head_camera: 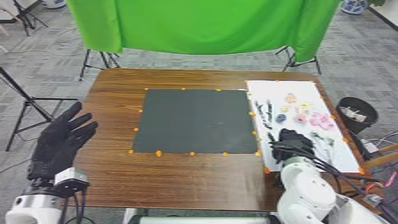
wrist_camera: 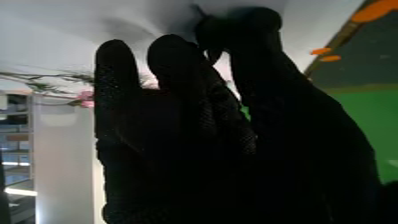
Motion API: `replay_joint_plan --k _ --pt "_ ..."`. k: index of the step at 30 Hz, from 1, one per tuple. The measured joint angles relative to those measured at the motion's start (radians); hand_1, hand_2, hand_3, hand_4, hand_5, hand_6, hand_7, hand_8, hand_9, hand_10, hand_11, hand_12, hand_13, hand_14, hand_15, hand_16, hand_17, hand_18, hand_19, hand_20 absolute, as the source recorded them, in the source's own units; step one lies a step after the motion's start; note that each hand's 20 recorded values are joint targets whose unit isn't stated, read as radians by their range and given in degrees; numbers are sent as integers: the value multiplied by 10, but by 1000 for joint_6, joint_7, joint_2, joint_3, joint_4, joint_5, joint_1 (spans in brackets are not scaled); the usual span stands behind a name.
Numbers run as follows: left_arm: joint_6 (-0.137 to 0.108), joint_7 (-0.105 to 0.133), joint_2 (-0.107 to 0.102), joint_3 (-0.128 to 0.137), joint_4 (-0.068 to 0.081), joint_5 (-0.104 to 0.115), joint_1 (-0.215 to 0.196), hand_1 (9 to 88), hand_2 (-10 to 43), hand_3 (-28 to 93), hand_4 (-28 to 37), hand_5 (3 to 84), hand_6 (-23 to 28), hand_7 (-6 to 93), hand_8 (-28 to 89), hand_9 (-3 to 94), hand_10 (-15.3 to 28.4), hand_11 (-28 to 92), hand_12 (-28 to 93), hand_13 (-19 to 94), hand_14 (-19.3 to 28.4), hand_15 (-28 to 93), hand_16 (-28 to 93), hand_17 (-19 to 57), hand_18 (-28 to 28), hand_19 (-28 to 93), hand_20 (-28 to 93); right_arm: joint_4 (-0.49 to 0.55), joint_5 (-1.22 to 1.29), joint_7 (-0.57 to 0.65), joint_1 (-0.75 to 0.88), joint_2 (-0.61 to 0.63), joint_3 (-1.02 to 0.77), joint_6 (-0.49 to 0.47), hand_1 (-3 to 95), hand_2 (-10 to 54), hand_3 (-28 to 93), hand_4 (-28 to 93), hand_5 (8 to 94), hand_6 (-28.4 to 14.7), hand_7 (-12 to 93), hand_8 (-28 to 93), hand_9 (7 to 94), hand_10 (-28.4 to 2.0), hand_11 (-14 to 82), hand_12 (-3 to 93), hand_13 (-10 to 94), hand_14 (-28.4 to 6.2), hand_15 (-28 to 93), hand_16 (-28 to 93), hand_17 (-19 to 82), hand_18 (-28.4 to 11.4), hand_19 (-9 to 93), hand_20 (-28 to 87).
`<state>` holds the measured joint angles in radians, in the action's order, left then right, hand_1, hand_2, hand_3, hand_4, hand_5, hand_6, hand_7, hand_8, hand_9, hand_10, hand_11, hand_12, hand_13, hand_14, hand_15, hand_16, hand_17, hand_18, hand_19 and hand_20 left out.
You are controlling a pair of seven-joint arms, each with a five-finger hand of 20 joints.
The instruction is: Arrange flowers
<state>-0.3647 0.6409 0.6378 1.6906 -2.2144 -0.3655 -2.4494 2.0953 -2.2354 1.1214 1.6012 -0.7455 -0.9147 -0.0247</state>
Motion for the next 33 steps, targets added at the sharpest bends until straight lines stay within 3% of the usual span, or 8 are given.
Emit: replay_joint_plan --k 3,5,9,11,22,33 --pt "-2 6 -1 -1 0 3 -1 308 71 629 -208 362 82 100 -80 316 172 250 107 191 227 512 -101 -99 204 417 87 -13 -49 -20 5 13 32 71 572 -65 728 -262 770 -39 327 228 783 -137 463 374 747 -91 808 217 368 -169 771 88" --pt "-5 23 -8 -6 0 16 -4 308 71 630 -208 362 82 100 -80 316 172 251 107 190 227 513 -101 -99 204 417 88 -20 -78 -26 11 17 44 97 567 -66 734 -257 772 -38 328 234 787 -137 470 372 753 -90 813 218 372 -167 779 96" --pt "-15 73 -42 -18 0 52 -14 308 71 630 -208 362 82 100 -80 314 172 250 106 189 226 512 -101 -99 204 416 88 -22 -96 -29 23 18 44 124 545 -73 764 -232 777 -34 335 251 790 -130 493 374 766 -87 822 223 382 -168 789 105" --pt "-19 83 -56 -18 -1 60 -20 308 71 629 -208 362 82 100 -80 314 172 250 105 189 226 512 -102 -99 203 416 88 -22 -93 -28 26 20 44 148 536 -76 776 -220 779 -34 339 260 790 -130 501 379 771 -86 826 226 385 -169 793 107" --pt "-27 89 -60 -16 -1 63 -32 308 71 629 -208 362 83 101 -81 313 173 251 104 188 225 513 -103 -99 202 414 89 -20 -124 19 64 27 63 329 506 -71 796 -165 770 -36 372 280 786 -131 534 387 780 -85 843 235 389 -173 805 114" --pt "-27 89 -60 -19 -1 59 -32 308 72 626 -206 361 83 101 -81 311 171 253 104 186 223 512 -104 -98 201 414 90 -12 -208 55 65 59 115 371 502 -74 805 -161 773 -37 377 278 787 -132 543 385 785 -84 851 238 389 -176 808 114"
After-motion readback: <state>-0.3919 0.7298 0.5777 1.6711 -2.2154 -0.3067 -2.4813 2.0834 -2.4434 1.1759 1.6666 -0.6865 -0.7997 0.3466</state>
